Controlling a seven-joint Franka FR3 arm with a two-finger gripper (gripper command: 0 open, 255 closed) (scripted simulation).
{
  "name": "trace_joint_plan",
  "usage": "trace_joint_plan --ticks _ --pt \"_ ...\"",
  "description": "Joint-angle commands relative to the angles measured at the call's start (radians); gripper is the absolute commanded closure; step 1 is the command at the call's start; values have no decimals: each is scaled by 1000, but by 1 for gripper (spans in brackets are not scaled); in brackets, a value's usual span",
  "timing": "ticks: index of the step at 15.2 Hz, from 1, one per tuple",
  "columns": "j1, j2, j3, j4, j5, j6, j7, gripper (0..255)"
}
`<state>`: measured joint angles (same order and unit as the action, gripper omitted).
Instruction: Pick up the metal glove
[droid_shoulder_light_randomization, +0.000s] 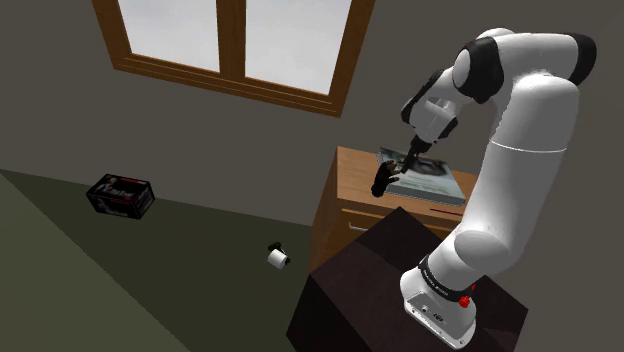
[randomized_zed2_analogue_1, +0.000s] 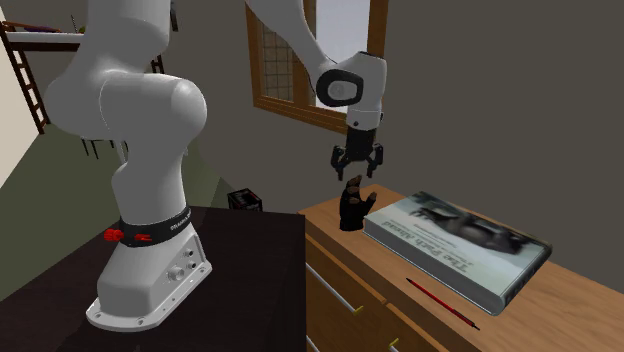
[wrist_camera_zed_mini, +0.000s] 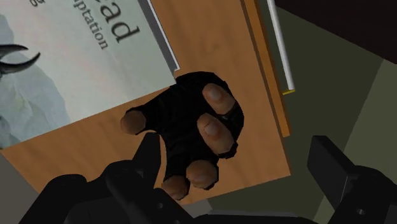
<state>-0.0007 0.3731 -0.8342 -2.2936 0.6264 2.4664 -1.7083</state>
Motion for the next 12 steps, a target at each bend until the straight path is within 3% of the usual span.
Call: trace_joint_plan --ticks 1,8,10,11,12 --pt "-66 70 54 52 65 -7 -70 0" --pt "-135 162 142 74 173 42 -148 0" --pt "-136 162 143 74 173 42 -148 0" --pt "-135 161 142 72 172 43 -148 255" --pt "-135 160 141 72 171 42 -147 255"
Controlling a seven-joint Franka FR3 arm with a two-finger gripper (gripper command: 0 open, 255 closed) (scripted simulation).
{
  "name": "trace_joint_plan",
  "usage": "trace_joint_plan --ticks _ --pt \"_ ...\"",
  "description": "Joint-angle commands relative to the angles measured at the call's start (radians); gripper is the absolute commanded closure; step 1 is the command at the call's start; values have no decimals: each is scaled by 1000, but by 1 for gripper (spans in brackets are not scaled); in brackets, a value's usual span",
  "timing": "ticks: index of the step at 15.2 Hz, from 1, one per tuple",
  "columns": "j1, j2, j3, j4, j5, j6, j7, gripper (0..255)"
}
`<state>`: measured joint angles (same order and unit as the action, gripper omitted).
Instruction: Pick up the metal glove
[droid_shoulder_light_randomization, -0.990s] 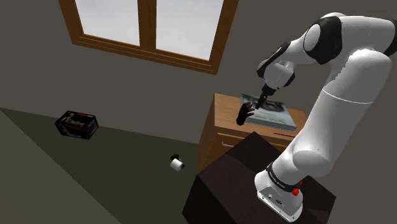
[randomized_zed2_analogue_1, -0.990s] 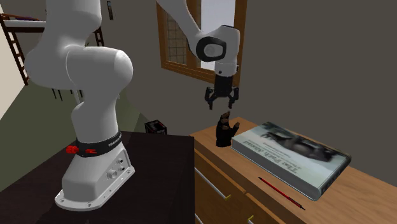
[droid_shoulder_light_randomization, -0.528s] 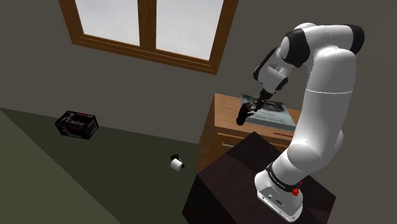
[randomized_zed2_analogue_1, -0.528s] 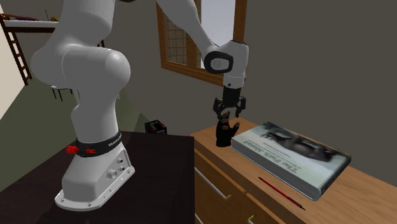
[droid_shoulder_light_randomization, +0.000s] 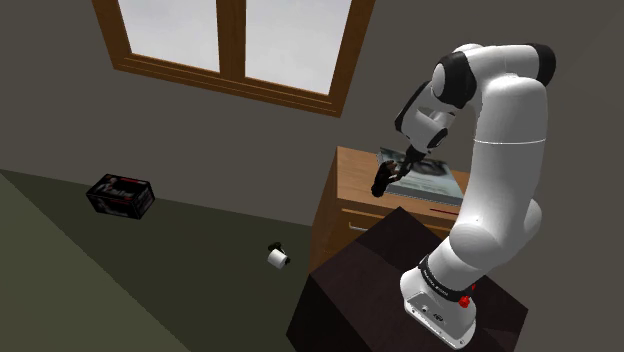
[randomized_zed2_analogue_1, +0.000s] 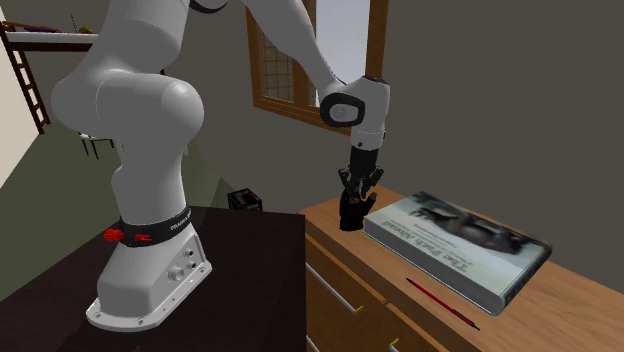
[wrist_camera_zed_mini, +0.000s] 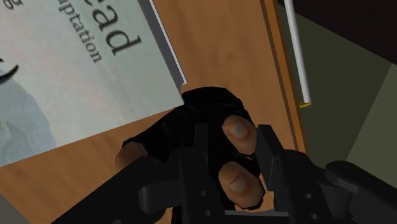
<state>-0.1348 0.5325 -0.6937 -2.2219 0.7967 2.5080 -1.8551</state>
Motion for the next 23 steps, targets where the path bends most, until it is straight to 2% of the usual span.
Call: trace_joint_plan --ticks 1,8,23 --pt "-1 1 1 0 1 0 -1 255" --pt "-1 3 2 2 2 0 -1 255" --pt "137 -182 -173 -28 -223 -101 160 255"
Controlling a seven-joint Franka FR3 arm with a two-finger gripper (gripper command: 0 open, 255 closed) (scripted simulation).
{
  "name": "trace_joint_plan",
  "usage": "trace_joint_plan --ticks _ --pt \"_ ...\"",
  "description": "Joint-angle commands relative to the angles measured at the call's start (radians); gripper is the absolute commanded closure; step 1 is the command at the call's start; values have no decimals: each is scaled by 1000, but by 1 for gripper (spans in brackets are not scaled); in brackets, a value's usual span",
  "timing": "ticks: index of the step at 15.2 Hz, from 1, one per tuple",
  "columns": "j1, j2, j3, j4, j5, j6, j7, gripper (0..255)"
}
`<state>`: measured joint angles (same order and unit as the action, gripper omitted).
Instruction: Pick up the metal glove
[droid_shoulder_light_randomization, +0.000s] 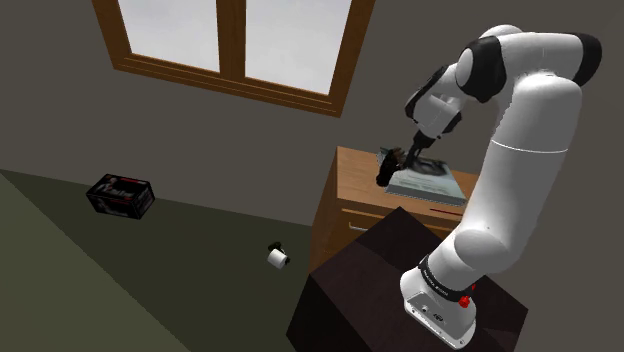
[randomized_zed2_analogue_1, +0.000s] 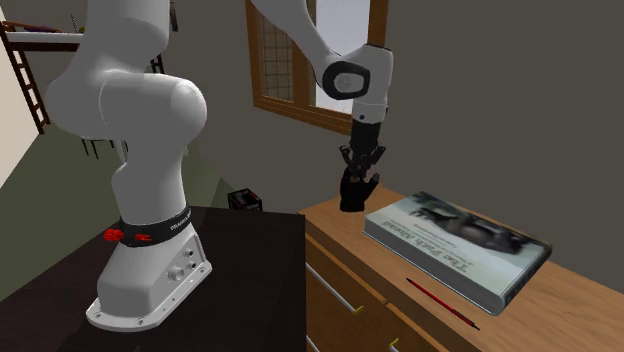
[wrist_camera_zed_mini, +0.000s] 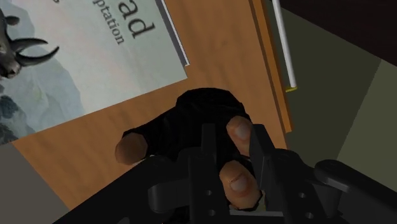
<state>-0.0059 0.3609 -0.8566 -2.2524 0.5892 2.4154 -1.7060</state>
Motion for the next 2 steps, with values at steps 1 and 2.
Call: trace_joint_plan --ticks 1,2 --pt "9 -12 -12 2 -18 -9 13 255" --pt "9 -12 -12 2 -18 -9 13 255"
